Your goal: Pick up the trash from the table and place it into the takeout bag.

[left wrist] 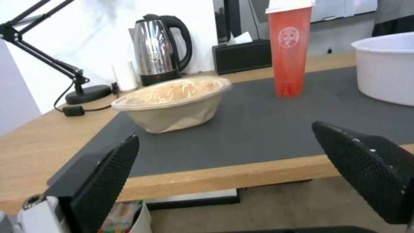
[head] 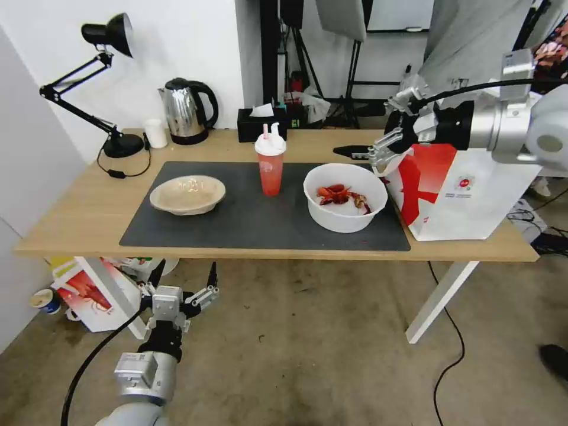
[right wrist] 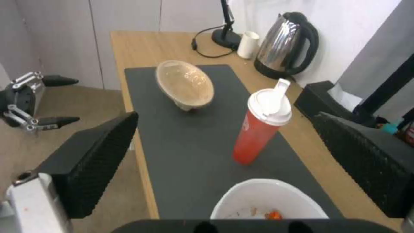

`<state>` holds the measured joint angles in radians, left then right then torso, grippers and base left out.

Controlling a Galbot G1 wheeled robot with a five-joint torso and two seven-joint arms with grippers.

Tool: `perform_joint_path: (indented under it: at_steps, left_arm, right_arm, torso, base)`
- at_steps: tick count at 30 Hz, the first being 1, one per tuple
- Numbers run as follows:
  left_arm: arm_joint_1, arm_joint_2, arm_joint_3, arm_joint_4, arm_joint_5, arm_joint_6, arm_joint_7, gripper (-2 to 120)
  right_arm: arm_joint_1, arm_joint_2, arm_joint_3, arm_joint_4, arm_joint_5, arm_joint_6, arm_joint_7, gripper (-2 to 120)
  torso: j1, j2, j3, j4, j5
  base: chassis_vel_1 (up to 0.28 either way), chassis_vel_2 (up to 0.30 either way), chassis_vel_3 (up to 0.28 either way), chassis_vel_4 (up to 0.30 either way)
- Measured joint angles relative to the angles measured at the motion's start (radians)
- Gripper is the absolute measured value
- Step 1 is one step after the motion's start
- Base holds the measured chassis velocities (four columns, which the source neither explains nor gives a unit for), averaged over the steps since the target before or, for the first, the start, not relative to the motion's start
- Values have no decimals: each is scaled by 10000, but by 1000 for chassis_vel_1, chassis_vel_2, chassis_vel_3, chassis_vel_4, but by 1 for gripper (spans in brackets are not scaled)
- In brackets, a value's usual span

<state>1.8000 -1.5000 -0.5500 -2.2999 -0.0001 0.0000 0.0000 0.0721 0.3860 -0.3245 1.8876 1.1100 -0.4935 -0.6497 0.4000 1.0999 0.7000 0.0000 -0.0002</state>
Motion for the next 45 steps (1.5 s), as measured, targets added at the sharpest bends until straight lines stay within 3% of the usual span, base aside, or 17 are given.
perform_joint_path:
  at_steps: [7, 14, 17, 18, 28, 35, 37, 38, 42, 45]
  left_arm:
    - [0, 0, 0, 0, 1, 0, 0, 100]
    - [0, 0, 0, 0, 0, 0, 0, 100]
    - [-1, 0, 0, 0, 0, 0, 0, 100]
    - [-1, 0, 1, 0, 0, 0, 0, 100]
    - [1, 0, 0, 0, 0, 0, 0, 100]
    - [2, 0, 0, 0, 0, 0, 0, 100]
    - [0, 0, 0, 0, 0, 0, 0, 100]
    - [-1, 0, 2, 0, 0, 0, 1, 100]
    - [1, 0, 0, 1, 0, 1, 0, 100]
    - [1, 0, 0, 1, 0, 1, 0, 100]
  right_arm:
    - [163, -37, -161, -65, -59, -10, -145, 100]
    - [1122, 76, -2135, -1037, -2372, -444, -2469, 100]
    - [1211, 60, -2322, -1019, -2152, -425, -2286, 100]
    - [1250, 97, -2382, -1116, -2354, -437, -2508, 100]
    - [2025, 494, -4087, -2242, -4980, -877, -5214, 100]
    - [2094, 546, -4213, -2337, -5192, -922, -5441, 100]
    - [2523, 1005, -4729, -2767, -5507, -1205, -5941, 100]
    - [2714, 1277, -4885, -2881, -5608, -1284, -6118, 100]
    - [3179, 1783, -5244, -3171, -5643, -1390, -6253, 100]
    - [3280, 2015, -5286, -3301, -5601, -1424, -6249, 100]
  torso:
    - [0, 0, 0, 0, 3]
    - [0, 0, 1, 1, 4]
    - [2, -1, 1, 1, 10]
    - [-1, 1, -2, -3, -5]
    - [-1, 0, 0, 0, 3]
    - [-1, 1, -1, -3, 1]
    - [-2, 1, -1, -11, 4]
    - [1, -1, 1, 6, 5]
    - [2, -1, 1, 10, -5]
    - [0, 0, 0, 1, 1]
  base:
    - [0, 0, 0, 0]
    - [0, 0, 0, 0]
    - [0, 0, 0, 0]
    - [0, 0, 0, 0]
    - [0, 0, 0, 0]
    - [0, 0, 0, 0]
    - [0, 0, 0, 0]
    - [0, 0, 0, 0]
    - [0, 0, 0, 0]
    - [0, 0, 0, 0]
